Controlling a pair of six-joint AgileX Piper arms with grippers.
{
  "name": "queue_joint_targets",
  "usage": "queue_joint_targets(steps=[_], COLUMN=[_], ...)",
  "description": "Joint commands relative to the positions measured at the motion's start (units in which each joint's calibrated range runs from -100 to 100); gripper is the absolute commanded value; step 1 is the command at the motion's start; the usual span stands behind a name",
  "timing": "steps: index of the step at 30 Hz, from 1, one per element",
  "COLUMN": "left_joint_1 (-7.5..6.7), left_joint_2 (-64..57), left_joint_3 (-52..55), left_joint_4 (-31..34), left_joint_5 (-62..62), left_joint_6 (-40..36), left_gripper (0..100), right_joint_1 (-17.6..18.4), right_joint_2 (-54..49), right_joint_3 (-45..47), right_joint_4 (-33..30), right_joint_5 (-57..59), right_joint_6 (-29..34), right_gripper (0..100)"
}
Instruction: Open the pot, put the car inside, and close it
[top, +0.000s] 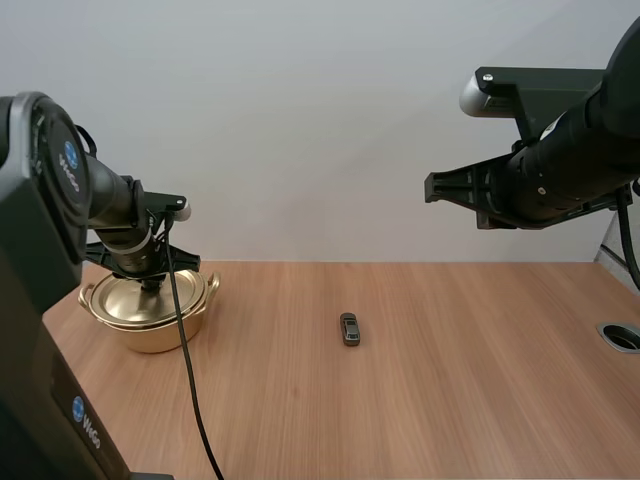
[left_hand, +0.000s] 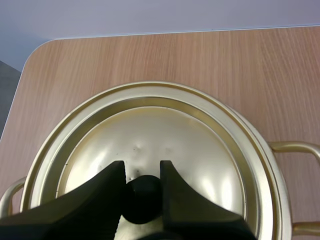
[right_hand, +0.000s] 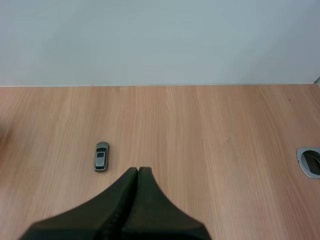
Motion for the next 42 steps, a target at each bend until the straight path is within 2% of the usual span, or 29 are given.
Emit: queue_joint_targets(steps=[1, 13, 24, 28, 33, 35, 37, 42], left_joint_1=[0.01, 0.01, 0.01, 0.01, 0.01, 0.01, 0.01, 0.01], left_joint_2=[0.1, -2.9, -18.2, -25.9, -37.4, -42.3, -46.4, -52.4], left_joint_3=[0.0, -1.3, -20.1, -24.8, -25.9, -25.9, -25.9, -25.9], left_joint_4=[0.0, -2.1, -5.7, -13.3, -23.1, -23.5, -23.1, -22.4], left_joint_5=[0.1, 1.8, 31.4, 44.9, 57.3, 57.6, 57.5, 57.5], left_joint_6=[0.0, 0.0, 0.8, 4.6, 8.9, 8.9, 9.1, 11.1], left_gripper=[0, 0, 0, 0, 0, 0, 0, 0], right_joint_1=[0.0, 0.0, 0.0, 0.0, 0.0, 0.0, 0.0, 0.0], right_joint_2=[0.0, 0.0, 1.2, 6.3, 16.3, 19.3, 20.8, 21.8], right_joint_3=[0.1, 0.1, 0.1, 3.1, 8.7, 9.1, 9.1, 9.1], right_joint_4=[0.0, 0.0, 0.7, 6.0, 13.0, 13.1, 13.9, 25.6], right_joint_5=[0.0, 0.0, -3.2, -2.0, -2.8, -7.0, -9.7, -7.1], right_joint_6=[-0.1, -0.1, -0.2, -5.5, -8.0, -9.2, -13.8, -20.7], right_gripper=[0, 0, 0, 0, 0, 0, 0, 0])
